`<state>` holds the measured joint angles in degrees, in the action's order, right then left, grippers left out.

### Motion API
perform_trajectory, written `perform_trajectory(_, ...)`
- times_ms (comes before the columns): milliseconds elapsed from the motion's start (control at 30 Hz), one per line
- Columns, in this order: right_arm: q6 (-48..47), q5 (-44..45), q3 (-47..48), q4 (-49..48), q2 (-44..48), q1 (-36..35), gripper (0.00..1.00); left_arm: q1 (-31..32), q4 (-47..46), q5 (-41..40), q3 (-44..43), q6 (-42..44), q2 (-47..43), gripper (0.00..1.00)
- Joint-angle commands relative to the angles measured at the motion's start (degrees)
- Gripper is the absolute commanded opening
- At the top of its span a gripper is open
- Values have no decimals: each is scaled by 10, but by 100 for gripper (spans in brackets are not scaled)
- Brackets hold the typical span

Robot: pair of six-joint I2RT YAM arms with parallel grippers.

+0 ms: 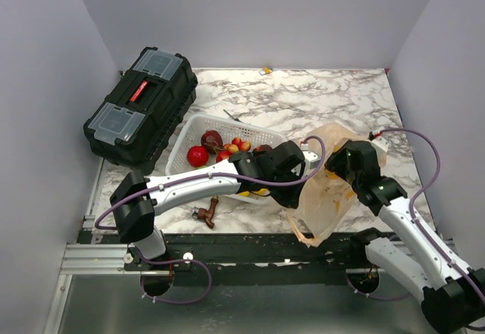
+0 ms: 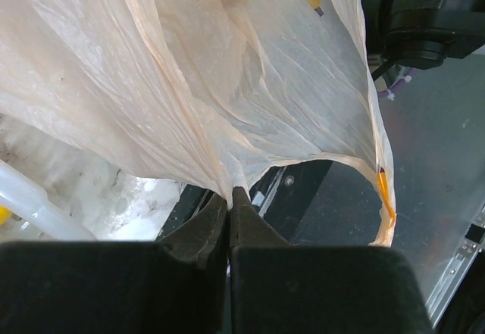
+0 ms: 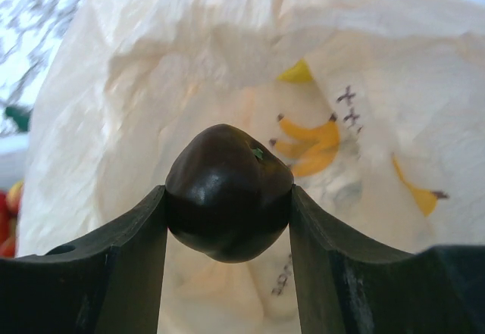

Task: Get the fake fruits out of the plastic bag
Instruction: Take out the fake fruit from the plastic bag, then place the fake fruit in the bin.

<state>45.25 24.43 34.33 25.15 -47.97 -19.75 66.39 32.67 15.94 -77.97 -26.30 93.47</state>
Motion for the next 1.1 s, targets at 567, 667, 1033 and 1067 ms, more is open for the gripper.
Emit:
perform_trajectory(567, -55, -264, 197, 174, 79, 2, 17, 1, -32, -54, 20, 50, -101, 58)
perform_trajectory(667, -69, -299, 214, 149, 58, 3, 17, 1, -56, -63, 37, 63, -134, 69)
perform_trajectory(1033, -69, -382, 243, 30, -68, 1, 16, 1, -158, -174, 128, 109, -282, 81)
perform_trajectory(1067, -69, -384, 246, 20, -82, -5, 16, 1, -170, -182, 138, 111, -293, 81)
